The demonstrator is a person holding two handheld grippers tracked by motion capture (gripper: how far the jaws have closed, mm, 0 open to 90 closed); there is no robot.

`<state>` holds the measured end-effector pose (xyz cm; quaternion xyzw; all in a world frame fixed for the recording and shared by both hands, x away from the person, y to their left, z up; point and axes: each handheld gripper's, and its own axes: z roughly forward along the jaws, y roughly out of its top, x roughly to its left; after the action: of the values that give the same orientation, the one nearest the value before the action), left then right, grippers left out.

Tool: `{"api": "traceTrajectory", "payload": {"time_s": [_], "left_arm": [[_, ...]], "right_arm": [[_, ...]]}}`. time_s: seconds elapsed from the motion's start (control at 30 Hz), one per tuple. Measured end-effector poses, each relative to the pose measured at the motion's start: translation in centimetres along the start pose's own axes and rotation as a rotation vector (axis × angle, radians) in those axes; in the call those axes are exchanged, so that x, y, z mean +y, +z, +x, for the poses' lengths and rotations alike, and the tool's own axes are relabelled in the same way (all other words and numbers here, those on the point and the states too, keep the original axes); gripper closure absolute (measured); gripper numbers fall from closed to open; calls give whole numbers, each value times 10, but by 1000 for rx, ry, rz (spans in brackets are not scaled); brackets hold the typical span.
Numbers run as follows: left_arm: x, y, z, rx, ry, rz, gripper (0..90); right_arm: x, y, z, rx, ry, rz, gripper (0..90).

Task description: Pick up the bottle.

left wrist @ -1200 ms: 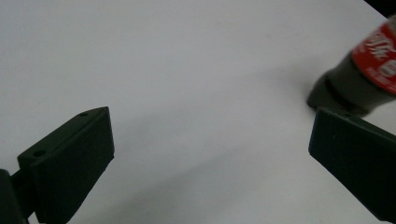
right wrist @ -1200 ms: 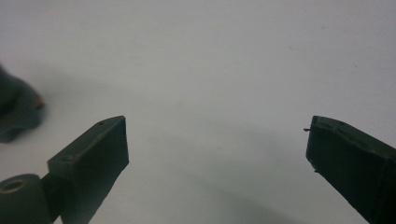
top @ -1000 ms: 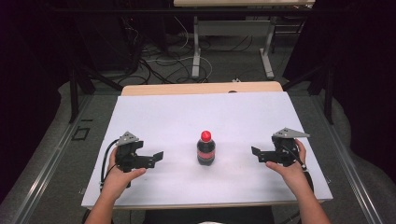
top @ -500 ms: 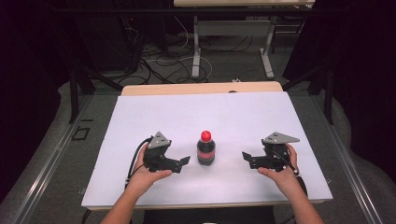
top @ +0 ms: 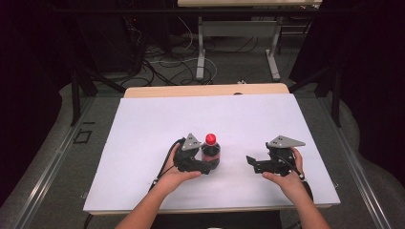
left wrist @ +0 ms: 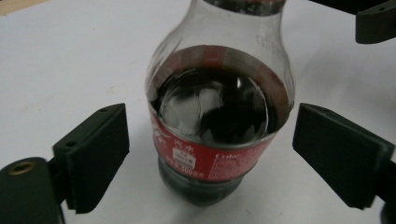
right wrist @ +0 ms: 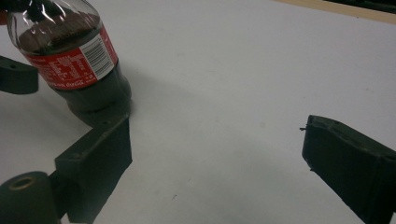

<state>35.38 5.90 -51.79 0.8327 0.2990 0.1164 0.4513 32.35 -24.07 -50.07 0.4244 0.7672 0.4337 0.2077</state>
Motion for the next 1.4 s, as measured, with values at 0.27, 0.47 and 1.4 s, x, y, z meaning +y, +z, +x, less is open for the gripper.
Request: {"api": "traceTrajectory", "payload": {"time_s": [0.27, 0.47, 1.4], "left_arm": [[-1, 8, -3, 21, 29, 8, 244], [-2, 7, -3, 33, 34, -14, 290], [-2, -40, -21, 17, 49, 1, 294]], "right_arm": [[0, 1, 1, 4, -12, -3, 100], [1, 1, 3, 4, -15, -8, 129], [76, -9, 102, 228, -110, -211, 430]]}}
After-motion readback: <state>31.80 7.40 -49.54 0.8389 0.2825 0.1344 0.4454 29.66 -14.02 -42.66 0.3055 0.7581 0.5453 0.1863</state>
